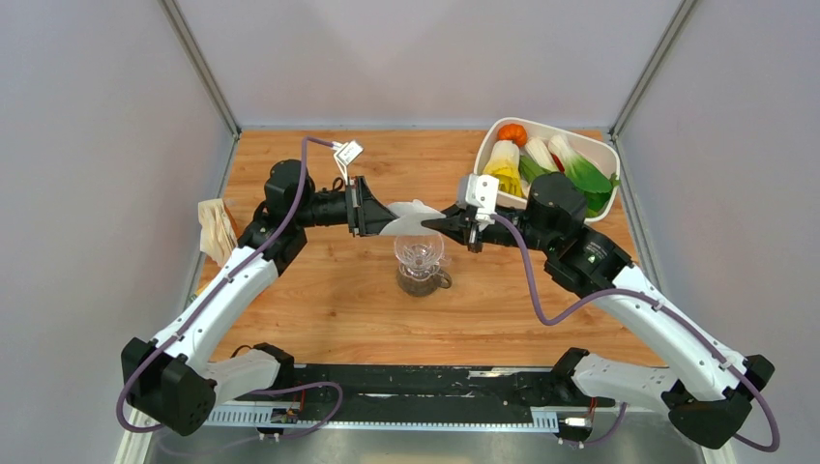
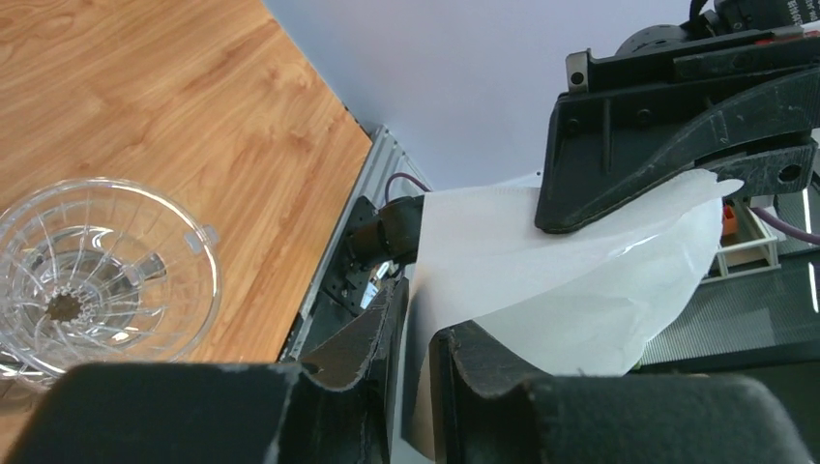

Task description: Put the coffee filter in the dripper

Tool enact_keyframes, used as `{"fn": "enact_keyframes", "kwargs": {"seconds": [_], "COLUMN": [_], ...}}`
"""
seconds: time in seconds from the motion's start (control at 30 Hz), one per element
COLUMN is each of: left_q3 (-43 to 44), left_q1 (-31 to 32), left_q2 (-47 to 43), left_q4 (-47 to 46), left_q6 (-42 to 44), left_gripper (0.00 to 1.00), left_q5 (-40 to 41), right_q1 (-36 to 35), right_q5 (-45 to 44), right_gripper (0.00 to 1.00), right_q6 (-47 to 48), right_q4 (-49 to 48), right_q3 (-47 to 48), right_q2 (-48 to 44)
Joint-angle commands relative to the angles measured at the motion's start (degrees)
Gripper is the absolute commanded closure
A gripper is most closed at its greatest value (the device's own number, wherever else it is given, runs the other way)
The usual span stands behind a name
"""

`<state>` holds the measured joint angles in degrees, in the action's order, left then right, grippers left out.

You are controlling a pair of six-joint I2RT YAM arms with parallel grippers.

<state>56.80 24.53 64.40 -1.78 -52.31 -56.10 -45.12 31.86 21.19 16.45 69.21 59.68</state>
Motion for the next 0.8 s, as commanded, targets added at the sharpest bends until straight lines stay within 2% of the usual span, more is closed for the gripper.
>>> {"fn": "enact_keyframes", "kwargs": {"seconds": [0.0, 0.07, 0.1, 0.17, 0.27, 0.33, 0.37, 0.43, 0.53, 0.6, 0.73, 0.77], "left_q3": [-0.84, -0.76, -0.78, -0.73, -0.58, -0.32, -0.08, 0.82, 1.45, 1.58, 2.02, 1.97], "left_q1": [-1.01, -0.93, -0.95, -0.99, -0.94, -1.03, -1.00, -1.00, -0.98, -0.99, -1.03, -0.99], "left_q2": [-1.35, -1.34, -1.24, -1.18, -1.31, -1.66, -1.89, -2.33, -3.18, -3.63, -3.80, -3.87], "left_q4": [0.96, 0.57, 0.03, -0.74, -1.46, -0.99, 0.63, 4.59, 6.85, 7.93, 9.70, 8.68], "left_q6": [1.24, 1.02, 0.71, 0.24, 0.02, 0.87, 2.34, 5.70, 8.98, 10.60, 11.39, 10.89], "left_gripper": [0.79, 0.88, 0.95, 0.99, 1.00, 1.00, 1.00, 1.00, 1.00, 1.00, 1.00, 1.00], "left_q5": [-1.34, -1.14, -1.13, -1.02, -0.99, -0.76, -0.63, 0.23, 1.15, 1.69, 1.91, 1.62], "right_q1": [-0.32, -0.35, -0.35, -0.39, -0.32, -0.33, -0.36, -0.28, -0.20, -0.11, -0.06, -0.05], "right_q5": [-0.28, 0.14, 0.30, 0.68, 0.88, 0.66, 0.42, -0.61, -1.84, -1.24, 1.46, 1.39], "right_gripper": [1.00, 1.00, 1.00, 1.00, 0.98, 0.76, 0.68, 0.63, 0.65, 0.72, 0.98, 1.00], "right_q6": [1.54, 1.58, 1.57, 1.53, 1.41, 1.68, 1.91, 2.77, 4.84, 5.08, 6.14, 6.22], "right_q4": [-1.99, -1.95, -1.91, -1.94, -1.45, 0.49, 1.92, 4.69, 8.00, 8.78, 9.54, 9.52], "right_q3": [0.30, 0.34, 0.39, 0.48, 0.74, 1.67, 2.32, 3.45, 4.32, 4.40, 4.77, 4.83], "right_q2": [-1.41, -1.19, -1.01, -0.68, -0.31, 0.04, 0.28, 0.43, 0.36, 0.14, 0.81, 1.18]}}
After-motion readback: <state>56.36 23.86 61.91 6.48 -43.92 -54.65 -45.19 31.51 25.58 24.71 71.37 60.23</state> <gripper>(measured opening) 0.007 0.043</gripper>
